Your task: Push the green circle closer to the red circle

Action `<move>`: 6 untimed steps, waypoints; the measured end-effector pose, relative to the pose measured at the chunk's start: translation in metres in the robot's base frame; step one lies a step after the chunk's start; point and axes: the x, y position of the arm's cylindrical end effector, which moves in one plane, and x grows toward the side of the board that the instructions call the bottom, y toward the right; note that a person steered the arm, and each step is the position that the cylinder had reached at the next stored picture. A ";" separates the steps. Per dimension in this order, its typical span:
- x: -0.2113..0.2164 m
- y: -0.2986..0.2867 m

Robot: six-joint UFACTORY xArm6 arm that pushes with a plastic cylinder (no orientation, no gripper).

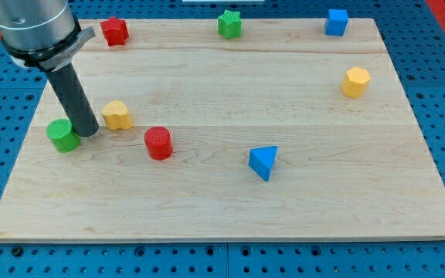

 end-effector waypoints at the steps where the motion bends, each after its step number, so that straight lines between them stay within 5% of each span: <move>1: -0.032 -0.018; 2: -0.049 -0.070; 4: 0.009 -0.063; 6: 0.011 0.005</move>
